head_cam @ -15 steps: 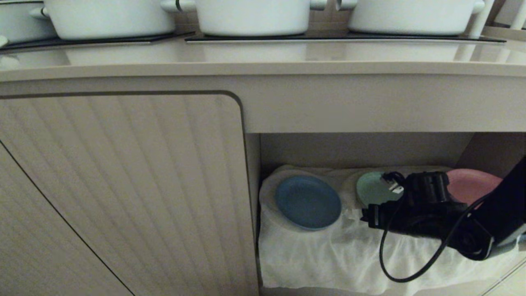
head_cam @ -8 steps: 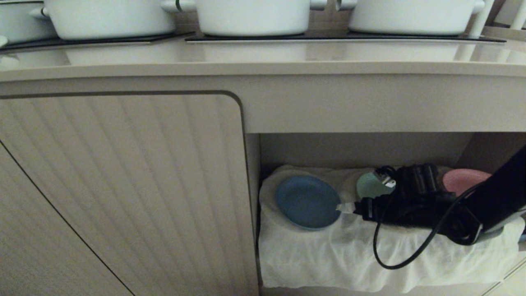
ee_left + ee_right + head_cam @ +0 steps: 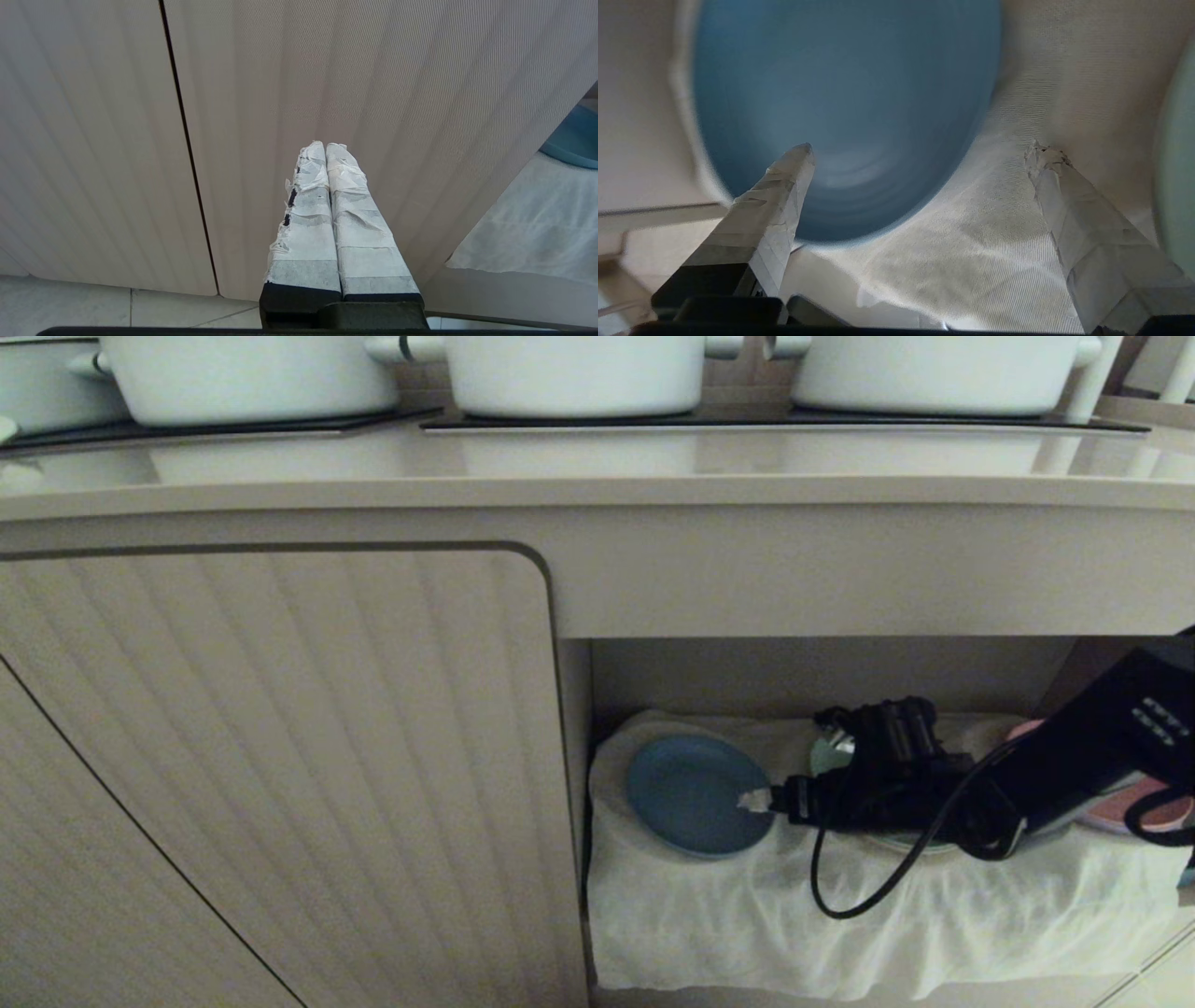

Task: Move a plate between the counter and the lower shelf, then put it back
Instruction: Pick up the plate in the cupboard

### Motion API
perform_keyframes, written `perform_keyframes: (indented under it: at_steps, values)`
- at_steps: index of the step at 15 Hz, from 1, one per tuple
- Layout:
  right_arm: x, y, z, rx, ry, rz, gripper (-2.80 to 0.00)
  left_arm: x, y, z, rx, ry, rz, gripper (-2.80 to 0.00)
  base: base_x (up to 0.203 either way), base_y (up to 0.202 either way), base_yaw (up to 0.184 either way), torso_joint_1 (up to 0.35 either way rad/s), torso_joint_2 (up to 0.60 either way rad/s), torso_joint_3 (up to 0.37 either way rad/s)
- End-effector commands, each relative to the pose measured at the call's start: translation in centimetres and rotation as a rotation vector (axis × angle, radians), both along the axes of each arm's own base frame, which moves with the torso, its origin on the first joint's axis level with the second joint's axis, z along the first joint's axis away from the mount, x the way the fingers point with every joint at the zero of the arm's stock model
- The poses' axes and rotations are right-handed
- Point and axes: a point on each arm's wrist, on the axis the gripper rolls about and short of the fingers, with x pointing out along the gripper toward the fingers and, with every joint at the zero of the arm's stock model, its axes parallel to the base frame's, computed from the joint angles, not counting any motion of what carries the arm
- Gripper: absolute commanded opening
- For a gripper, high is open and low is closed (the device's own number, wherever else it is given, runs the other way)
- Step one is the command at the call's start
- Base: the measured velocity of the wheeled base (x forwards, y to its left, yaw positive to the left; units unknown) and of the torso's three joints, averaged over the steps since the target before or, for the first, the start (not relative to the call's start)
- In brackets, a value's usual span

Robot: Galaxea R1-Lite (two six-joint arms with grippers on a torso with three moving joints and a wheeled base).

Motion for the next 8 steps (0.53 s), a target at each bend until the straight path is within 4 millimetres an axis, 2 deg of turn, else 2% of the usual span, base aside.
perform_keyframes:
  at_steps: [1,8]
  values:
    - [0.89,0.55,-0.73,-0.028,0.019,-0.017,0.0,-0.01,0.0,0.02,-0.001,-0.001,0.001,-2.8,0.0,0.0,0.0,0.0,0.0,0.0]
    - [1.8,0.8,0.05,-0.042,0.012,-0.036,0.0,0.0,0.0,0.0,-0.001,0.0,0.001,-2.8,0.0,0.0,0.0,0.0,0.0,0.0]
